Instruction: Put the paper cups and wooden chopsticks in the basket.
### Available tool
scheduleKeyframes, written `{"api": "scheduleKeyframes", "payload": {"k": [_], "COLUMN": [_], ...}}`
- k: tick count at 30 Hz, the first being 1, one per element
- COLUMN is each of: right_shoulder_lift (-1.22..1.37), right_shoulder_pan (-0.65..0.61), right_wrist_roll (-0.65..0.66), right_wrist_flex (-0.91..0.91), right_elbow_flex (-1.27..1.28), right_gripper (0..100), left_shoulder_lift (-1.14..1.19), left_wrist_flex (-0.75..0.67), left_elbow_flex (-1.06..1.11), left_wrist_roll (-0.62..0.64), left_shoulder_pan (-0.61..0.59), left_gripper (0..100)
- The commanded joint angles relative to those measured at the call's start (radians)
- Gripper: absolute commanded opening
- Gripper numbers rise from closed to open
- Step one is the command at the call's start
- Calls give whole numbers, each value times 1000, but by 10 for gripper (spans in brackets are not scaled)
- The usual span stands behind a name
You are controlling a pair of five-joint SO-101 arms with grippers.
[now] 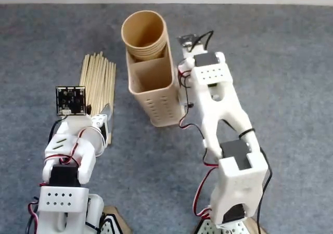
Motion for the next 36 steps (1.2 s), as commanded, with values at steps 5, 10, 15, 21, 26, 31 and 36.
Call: {"api": "scheduleKeyframes", "payload": {"k": [5,10,15,21,26,31,36], "right_shoulder_lift": [96,166,197,249,297,317,317], "right_shoulder_pan": [50,35,15,15,-10,-59,-90], "right_wrist_roll": [9,5,5,5,5,3,-31], "right_wrist_flex": [-10,-10,-12,-12,-10,-4,-1], "right_elbow_flex": [-10,-13,-7,-7,-7,-5,-4], "right_gripper": [372,372,372,372,372,372,372], "left_shoulder_lift": [59,395,773,1064,1122,1127,1130], "left_wrist_flex": [-49,-49,-43,80,169,270,350], "left_elbow_flex": [-116,-372,-633,-889,-998,-1066,-1136], "left_wrist_roll": [-3,-2,-2,-3,-9,-11,-11], "left_shoulder_pan": [18,116,257,320,314,314,312], "left_gripper": [185,185,185,185,185,185,185]}}
